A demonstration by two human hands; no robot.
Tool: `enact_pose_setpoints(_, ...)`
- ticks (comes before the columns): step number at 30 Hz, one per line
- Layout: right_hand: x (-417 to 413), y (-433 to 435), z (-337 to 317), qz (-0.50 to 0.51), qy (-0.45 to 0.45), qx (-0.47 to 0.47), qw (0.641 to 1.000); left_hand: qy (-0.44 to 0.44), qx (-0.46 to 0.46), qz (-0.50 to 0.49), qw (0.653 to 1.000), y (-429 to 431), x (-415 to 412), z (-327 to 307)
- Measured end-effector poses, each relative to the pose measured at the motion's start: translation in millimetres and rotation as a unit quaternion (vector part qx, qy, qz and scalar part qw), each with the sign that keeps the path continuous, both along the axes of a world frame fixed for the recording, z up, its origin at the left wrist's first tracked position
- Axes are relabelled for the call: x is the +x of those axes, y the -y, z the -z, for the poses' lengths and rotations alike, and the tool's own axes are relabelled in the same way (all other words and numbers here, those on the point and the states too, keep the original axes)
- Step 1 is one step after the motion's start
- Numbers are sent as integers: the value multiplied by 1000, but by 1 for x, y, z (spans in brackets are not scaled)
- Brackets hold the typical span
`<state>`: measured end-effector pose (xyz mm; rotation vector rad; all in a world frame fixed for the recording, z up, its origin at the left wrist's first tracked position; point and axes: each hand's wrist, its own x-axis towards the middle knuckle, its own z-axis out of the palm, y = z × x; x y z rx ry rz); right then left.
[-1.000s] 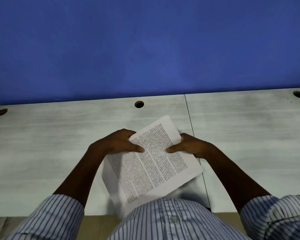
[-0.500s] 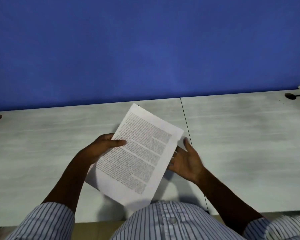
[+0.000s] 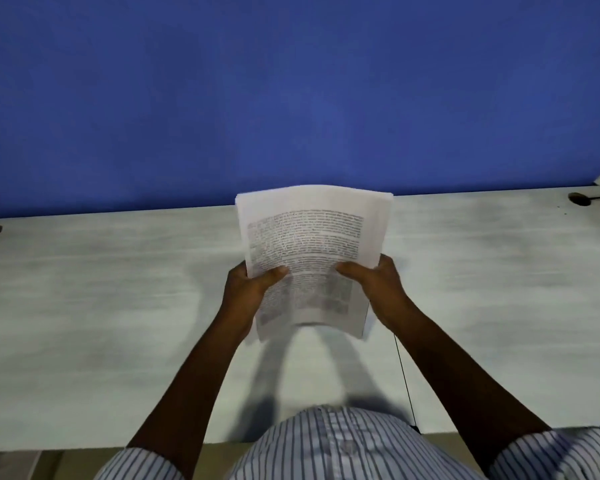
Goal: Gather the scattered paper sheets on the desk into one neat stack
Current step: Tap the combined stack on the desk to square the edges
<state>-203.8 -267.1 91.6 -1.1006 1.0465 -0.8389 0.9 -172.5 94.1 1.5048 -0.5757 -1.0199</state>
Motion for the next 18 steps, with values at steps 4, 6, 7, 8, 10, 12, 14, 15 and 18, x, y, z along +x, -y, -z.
enact_pose_setpoints(4,-7,5,4,9,-47,-21,999,32,18,-22,999,4,-2,1)
enact_pose_setpoints(6,-12,4,13,4,-58,-22,998,53,39,-1,998,3,-3,4)
enact_pose_setpoints(7,-15,3,16,2,-58,-21,998,56,38,15,998,3,-2,6)
enact_pose_setpoints(8,-17,3,17,-1,-58,-21,998,53,36,24,998,4,-2,6)
enact_pose_setpoints(10,-21,6,16,-16,-59,-30,998,56,27,29,998,6,0,1)
enact_pose_setpoints(12,-22,9,13,-32,-66,-38,997,66,18,25,997,9,4,-2)
enact_pose_setpoints(14,-22,11,12,-38,-71,-42,996,81,14,21,996,13,5,-2)
enact_pose_setpoints(15,-20,12,13,-39,-72,-41,996,86,13,22,996,13,2,-2)
enact_pose_setpoints(18,-18,14,16,-38,-72,-37,996,102,23,50,993,11,-5,-2)
